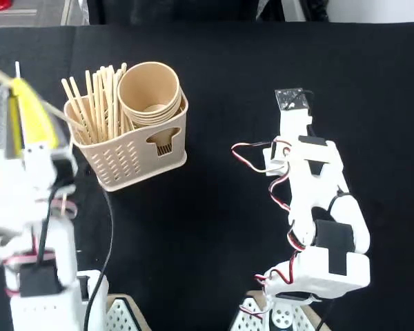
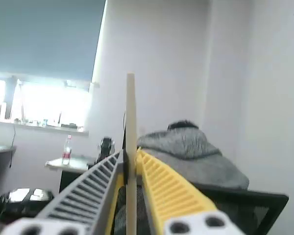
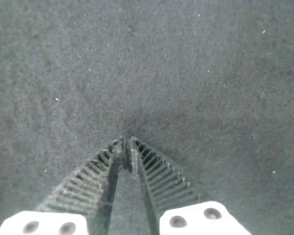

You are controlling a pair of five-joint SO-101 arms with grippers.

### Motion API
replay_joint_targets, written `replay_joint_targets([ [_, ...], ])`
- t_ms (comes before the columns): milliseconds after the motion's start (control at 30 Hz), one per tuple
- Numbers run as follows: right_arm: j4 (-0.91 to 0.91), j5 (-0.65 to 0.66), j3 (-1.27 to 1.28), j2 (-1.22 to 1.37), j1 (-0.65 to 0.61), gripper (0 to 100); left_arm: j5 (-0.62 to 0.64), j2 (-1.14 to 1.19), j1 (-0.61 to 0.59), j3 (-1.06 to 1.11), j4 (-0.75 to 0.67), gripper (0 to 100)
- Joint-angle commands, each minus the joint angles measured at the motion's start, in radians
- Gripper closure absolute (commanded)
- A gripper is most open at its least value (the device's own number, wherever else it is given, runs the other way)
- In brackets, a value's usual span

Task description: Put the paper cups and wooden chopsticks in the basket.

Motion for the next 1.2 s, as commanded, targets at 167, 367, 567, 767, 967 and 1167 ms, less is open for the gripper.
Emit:
replay_joint_targets([
  [167, -0.009, 0.009, -0.005, -0.012, 0.008, 98.5, 0.011, 0.161, 0.018, -0.054, 0.000, 97],
  [367, -0.009, 0.009, -0.005, -0.012, 0.008, 98.5, -0.038, 0.178, 0.016, -0.035, 0.144, 89],
  [567, -0.009, 0.009, -0.005, -0.012, 0.008, 98.5, 0.011, 0.324, -0.012, -0.323, 0.497, 81],
  [767, -0.008, 0.009, -0.005, -0.012, 0.008, 98.5, 0.009, 0.611, -0.130, -0.670, 0.806, 81],
  [967, -0.008, 0.009, -0.005, -0.012, 0.008, 98.5, -0.135, 0.970, -0.363, -0.909, 1.053, 82],
  [1167, -0.009, 0.009, -0.005, -0.012, 0.008, 98.5, -0.371, 1.344, -0.542, -1.063, 1.128, 82],
])
